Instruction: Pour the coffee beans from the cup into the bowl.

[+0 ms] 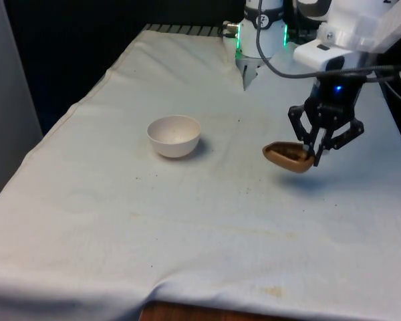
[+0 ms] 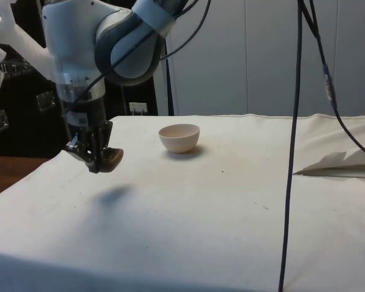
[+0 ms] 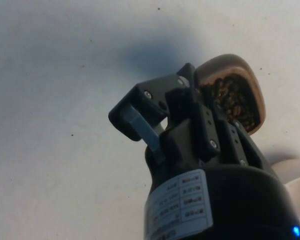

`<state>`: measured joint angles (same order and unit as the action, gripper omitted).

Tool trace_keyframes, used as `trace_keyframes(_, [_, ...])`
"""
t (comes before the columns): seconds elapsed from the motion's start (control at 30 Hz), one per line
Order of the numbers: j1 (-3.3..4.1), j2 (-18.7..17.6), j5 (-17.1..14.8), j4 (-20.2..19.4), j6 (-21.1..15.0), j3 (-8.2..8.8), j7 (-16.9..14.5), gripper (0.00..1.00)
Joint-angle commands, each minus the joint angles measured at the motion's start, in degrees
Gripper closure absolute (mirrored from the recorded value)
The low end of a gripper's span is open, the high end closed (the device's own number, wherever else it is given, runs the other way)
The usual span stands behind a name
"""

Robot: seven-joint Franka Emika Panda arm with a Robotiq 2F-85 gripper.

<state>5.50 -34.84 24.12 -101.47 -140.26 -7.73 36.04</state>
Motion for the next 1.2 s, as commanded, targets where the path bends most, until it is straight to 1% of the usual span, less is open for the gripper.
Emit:
trace_keyframes(0.0, [-0.4, 0.7, -0.5, -0.4, 0.2, -0.34, -0.5, 1.0])
trace_keyframes(0.07, [-0.52, 1.2, -0.5, -0.4, 0.7, -0.34, -0.7, 1.0])
trace_keyframes(0.1, [-0.17, 0.8, 0.0, 0.0, 0.6, 0.0, -0.2, 1.0])
trace_keyframes(0.13, [-0.57, 1.4, -0.5, -0.4, 0.9, -0.29, -0.7, 1.0])
trace_keyframes(0.3, [-0.8, 2.2, -0.5, -0.3, 1.7, -0.29, -1.0, 1.0])
trace_keyframes(0.37, [-1.03, 2.6, -0.5, -0.3, 1.9, -0.29, -1.3, 1.0])
trace_keyframes(0.4, [-0.63, 2.3, 0.0, 0.0, 1.9, 0.06, -0.7, 1.0])
trace_keyframes(0.43, [-1.26, 3.0, -0.6, -0.3, 2.2, -0.29, -1.5, 1.0])
trace_keyframes(0.6, [-1.78, 3.9, -0.9, -0.3, 3.0, -0.29, -1.9, 1.0])
trace_keyframes(0.63, [-2.01, 4.2, -1.0, -0.3, 3.4, -0.34, -2.0, 1.0])
trace_keyframes(0.7, [-2.23, 4.7, -1.1, -0.3, 3.9, -0.34, -2.2, 1.0])
trace_keyframes(0.73, [-1.6, 4.0, -0.2, 0.0, 3.3, 0.11, -1.3, 1.0])
trace_keyframes(0.77, [-2.35, 4.9, -1.3, -0.3, 4.3, -0.34, -2.2, 1.0])
trace_keyframes(1.07, [-3.38, 7.6, -2.6, -0.7, 7.6, -0.17, -3.5, 1.0])
trace_keyframes(1.1, [-2.92, 7.0, -1.8, -0.1, 7.6, 0.23, -2.8, 1.0])
trace_keyframes(1.13, [-3.55, 7.9, -2.8, -0.9, 7.8, -0.17, -3.6, 1.0])
trace_keyframes(1.17, [-3.61, 8.1, -2.9, -1.0, 8.0, -0.11, -3.7, 1.0])
